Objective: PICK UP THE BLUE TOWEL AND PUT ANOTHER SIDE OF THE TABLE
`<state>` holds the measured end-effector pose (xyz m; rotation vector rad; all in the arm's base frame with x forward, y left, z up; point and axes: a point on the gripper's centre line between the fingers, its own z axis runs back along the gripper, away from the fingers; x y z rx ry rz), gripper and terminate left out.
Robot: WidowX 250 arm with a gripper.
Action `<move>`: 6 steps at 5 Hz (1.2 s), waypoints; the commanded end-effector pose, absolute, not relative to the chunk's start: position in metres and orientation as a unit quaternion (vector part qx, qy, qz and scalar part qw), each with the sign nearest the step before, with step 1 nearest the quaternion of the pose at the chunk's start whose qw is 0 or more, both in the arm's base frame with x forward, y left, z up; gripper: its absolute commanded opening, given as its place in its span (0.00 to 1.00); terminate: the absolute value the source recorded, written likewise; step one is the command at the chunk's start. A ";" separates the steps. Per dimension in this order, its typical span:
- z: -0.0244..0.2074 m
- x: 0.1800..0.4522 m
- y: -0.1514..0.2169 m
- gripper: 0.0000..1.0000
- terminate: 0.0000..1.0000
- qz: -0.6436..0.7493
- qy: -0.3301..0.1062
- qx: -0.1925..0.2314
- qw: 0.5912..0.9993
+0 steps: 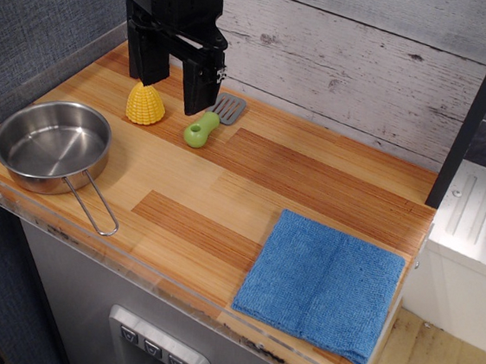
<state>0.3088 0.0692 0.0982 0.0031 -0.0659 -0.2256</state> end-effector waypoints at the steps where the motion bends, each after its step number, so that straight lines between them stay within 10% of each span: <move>1: 0.098 0.309 0.069 1.00 0.00 -0.113 -0.033 0.002 0.993; 6: 0.069 0.306 -0.071 1.00 0.00 -0.074 -0.086 0.004 0.994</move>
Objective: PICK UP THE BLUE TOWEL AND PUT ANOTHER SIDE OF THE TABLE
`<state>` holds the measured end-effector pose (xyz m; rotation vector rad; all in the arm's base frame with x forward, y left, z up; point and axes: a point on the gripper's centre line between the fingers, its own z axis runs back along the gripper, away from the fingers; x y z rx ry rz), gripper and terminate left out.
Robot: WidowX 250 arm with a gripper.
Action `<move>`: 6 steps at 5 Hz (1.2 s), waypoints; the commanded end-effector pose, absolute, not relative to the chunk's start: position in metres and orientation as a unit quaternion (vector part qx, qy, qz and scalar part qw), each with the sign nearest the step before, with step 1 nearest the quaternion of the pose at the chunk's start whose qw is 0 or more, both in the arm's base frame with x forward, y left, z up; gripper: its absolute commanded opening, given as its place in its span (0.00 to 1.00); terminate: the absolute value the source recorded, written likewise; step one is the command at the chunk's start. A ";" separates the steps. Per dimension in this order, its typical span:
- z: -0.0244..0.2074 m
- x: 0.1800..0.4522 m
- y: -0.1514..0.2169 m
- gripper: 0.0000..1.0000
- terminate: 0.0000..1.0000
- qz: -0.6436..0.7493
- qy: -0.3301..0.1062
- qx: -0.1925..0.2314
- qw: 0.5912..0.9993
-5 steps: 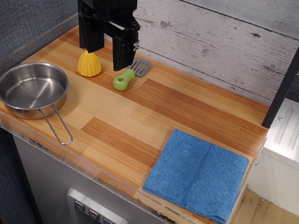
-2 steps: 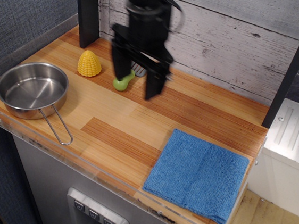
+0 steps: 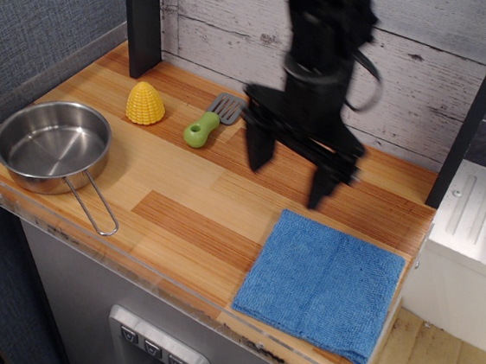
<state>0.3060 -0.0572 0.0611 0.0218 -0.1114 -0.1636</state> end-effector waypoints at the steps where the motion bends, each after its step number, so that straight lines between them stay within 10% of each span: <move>1: 0.055 0.295 -0.086 1.00 0.00 -0.093 -0.084 -0.025 0.992; 6: -0.014 0.257 -0.102 1.00 0.00 -0.198 0.003 -0.029 0.980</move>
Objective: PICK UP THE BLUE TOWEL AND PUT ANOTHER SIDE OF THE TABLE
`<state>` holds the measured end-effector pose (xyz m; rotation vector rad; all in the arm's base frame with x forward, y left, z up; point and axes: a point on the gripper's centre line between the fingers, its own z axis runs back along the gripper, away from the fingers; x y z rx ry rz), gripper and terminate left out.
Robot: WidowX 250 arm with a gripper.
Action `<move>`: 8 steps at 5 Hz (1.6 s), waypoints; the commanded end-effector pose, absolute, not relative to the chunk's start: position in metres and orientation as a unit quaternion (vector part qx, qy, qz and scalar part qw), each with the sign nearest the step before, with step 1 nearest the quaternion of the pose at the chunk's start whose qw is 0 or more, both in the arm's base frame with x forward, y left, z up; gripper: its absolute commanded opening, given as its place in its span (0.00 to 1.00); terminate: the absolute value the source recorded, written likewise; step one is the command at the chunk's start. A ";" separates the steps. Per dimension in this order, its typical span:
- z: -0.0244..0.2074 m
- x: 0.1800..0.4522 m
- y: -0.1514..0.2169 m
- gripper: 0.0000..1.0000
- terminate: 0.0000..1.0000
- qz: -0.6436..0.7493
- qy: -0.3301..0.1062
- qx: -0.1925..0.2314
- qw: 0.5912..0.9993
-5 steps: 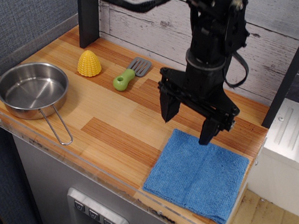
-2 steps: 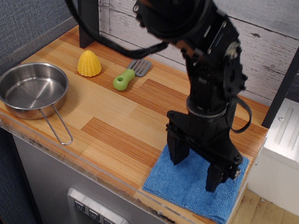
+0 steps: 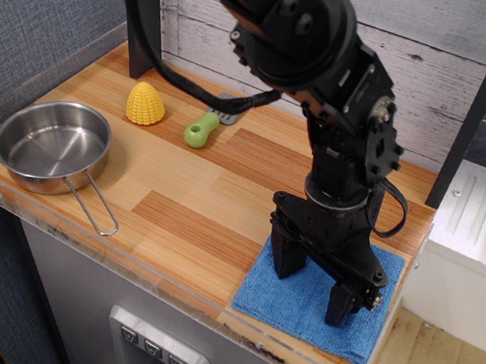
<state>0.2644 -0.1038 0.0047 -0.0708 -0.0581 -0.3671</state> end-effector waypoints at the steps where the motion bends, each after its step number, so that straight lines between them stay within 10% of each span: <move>1: -0.017 0.261 -0.101 1.00 0.00 -0.203 0.008 -0.010 0.979; 5: 0.005 0.351 -0.029 1.00 0.00 -0.114 -0.031 0.020 0.993; 8: 0.004 0.392 -0.070 1.00 0.00 -0.193 -0.042 0.004 0.980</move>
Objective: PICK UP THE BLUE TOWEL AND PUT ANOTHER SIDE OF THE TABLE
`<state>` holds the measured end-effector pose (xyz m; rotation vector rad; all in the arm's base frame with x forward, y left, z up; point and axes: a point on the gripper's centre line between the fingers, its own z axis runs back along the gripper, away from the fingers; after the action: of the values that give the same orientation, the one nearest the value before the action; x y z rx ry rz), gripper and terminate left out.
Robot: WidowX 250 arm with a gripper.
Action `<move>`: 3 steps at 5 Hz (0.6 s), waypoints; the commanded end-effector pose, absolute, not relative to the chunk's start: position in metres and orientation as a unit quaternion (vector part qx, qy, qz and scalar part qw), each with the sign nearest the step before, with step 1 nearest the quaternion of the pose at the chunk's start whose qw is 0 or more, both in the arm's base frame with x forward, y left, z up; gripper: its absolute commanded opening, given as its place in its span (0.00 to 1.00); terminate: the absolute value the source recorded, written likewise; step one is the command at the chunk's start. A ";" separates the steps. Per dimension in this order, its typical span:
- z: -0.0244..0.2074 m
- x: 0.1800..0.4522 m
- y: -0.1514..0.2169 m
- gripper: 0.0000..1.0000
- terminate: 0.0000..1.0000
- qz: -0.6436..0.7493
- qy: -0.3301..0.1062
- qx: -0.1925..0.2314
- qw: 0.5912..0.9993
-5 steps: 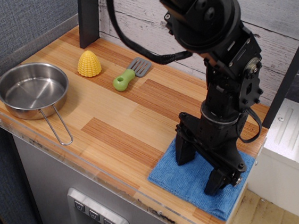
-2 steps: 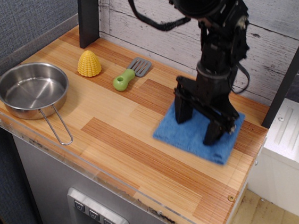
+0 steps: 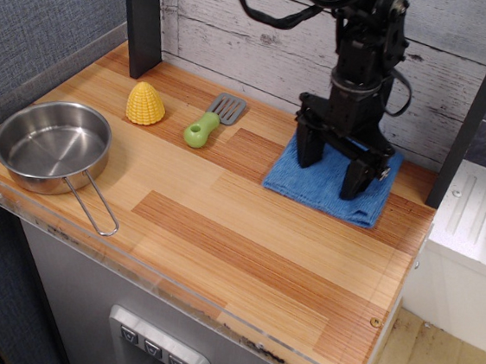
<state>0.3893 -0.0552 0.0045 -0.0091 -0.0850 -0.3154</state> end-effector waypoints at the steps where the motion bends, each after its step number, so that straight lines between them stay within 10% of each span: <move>1: 0.028 0.390 -0.063 1.00 0.00 -0.188 -0.062 0.004 0.980; 3: 0.114 0.402 -0.053 1.00 0.00 -0.161 -0.161 -0.004 0.974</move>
<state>0.3998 -0.0546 0.0839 -0.0164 -0.2444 -0.3243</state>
